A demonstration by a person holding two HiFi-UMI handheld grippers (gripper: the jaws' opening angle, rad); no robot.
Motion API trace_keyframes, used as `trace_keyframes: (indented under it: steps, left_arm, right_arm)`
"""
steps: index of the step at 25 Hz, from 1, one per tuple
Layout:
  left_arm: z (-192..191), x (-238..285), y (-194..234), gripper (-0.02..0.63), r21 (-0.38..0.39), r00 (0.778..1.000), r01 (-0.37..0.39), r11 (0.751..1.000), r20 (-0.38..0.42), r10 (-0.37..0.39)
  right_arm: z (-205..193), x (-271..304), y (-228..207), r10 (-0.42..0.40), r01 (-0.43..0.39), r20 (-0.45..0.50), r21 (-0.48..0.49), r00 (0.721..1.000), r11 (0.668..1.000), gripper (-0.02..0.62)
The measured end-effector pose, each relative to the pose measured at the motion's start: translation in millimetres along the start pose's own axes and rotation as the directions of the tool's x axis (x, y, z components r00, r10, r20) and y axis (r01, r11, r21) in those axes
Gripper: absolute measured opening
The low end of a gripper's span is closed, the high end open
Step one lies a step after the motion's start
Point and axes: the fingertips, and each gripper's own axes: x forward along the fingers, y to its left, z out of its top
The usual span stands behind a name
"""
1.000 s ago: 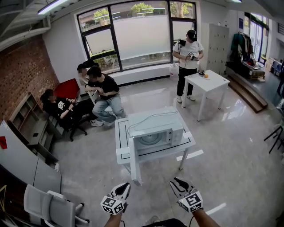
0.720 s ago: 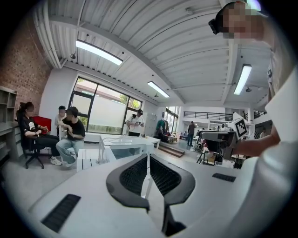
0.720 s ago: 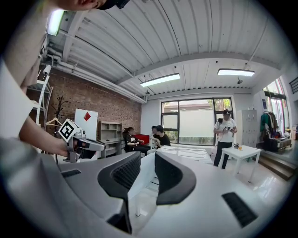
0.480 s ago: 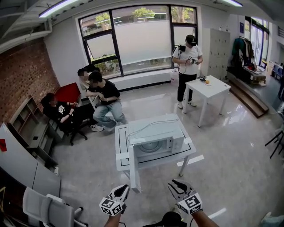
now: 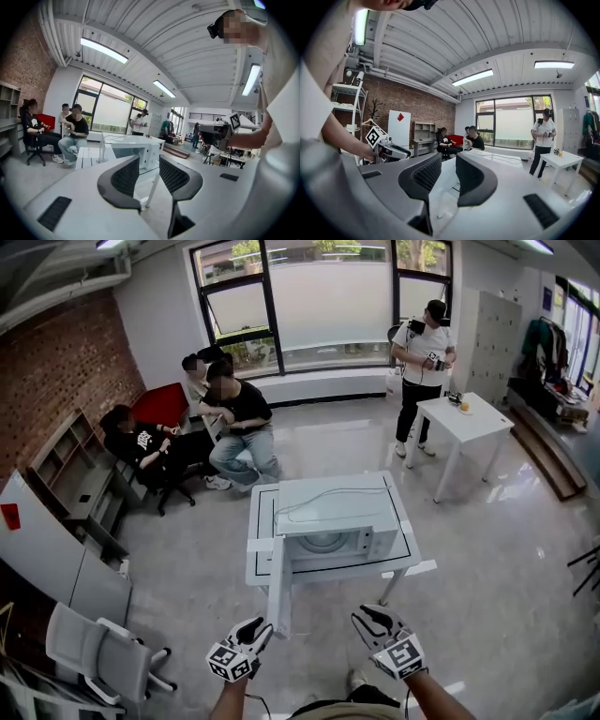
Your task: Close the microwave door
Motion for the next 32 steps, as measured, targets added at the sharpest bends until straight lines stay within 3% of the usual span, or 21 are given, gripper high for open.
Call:
trace_keyframes:
  steps: [6,13,23,32]
  left_arm:
    - [-39.4,9.8,21.8,0.206,-0.029,0.993,-0.061,0.998,-0.1,0.057]
    - [-87.7,20.4,35.7,0.247,-0.061,0.974,-0.081,0.995,-0.216,0.066]
    - [-101.1,34.1,19.4,0.249,-0.112,0.972,-0.018,0.994,-0.234,-0.009]
    - [-101.9,68.2,-16.6,0.247,-0.118,0.958,0.094,0.989,-0.26,-0.122]
  right_arm:
    - [-4.0,14.6,-12.6,0.051,-0.051,-0.035,-0.011,0.998,0.999,0.094]
    - [-10.8,28.9,-3.2,0.098,-0.098,-0.027,-0.003,0.995,0.995,0.094]
    - [-19.4,28.0,-18.2,0.087,-0.086,-0.032,0.038,0.996,0.996,0.094]
    - [-27.9,22.0,-46.3,0.088,-0.087,-0.041,0.044,0.995,0.995,0.094]
